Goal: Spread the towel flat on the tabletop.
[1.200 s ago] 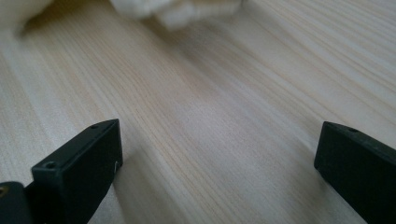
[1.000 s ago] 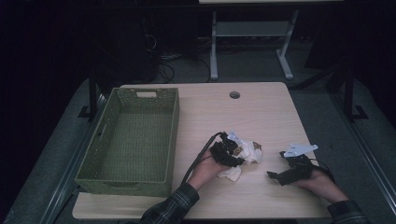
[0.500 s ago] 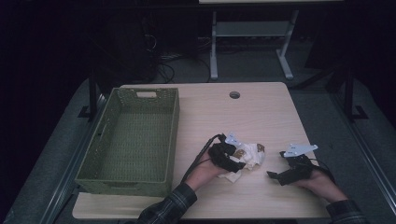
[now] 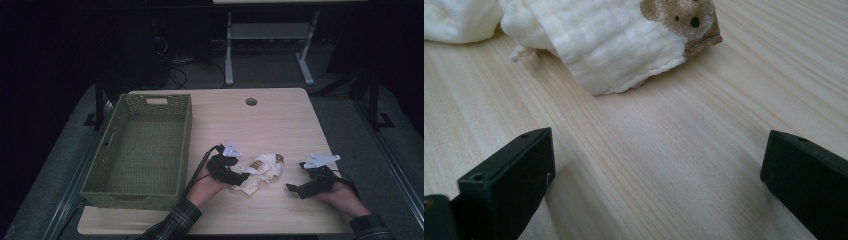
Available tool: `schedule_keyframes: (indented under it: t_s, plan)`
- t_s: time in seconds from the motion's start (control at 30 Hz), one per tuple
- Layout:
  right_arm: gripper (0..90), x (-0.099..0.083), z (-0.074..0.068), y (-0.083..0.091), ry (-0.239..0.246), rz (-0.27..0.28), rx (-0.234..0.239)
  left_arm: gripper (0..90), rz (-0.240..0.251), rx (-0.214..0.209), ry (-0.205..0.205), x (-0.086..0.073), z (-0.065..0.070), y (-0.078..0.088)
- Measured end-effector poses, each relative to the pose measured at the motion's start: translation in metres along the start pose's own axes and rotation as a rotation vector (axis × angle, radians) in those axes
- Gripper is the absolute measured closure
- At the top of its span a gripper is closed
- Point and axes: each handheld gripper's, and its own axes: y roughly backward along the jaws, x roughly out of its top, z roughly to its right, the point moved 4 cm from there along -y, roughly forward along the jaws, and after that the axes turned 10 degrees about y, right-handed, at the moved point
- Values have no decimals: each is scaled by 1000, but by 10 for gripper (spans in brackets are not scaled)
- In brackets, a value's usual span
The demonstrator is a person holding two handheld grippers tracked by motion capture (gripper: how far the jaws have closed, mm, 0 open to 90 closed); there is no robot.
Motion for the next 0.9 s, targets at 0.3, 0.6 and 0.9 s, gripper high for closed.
schedule_keyframes:
  t_s: [0.3, 0.6, 0.9]
  plan:
    - [107, 5, -2, 5, 0, -68, 29, 393, 0, 85, 46, -17, -10, 1]
    - [255, 14, -3, 12, 2, -31, 67, 478, -3, 160, 69, -14, -28, -13]
    - [484, 28, -7, 7, 0, 17, 162, 709, -47, 131, 96, -16, -26, -20]
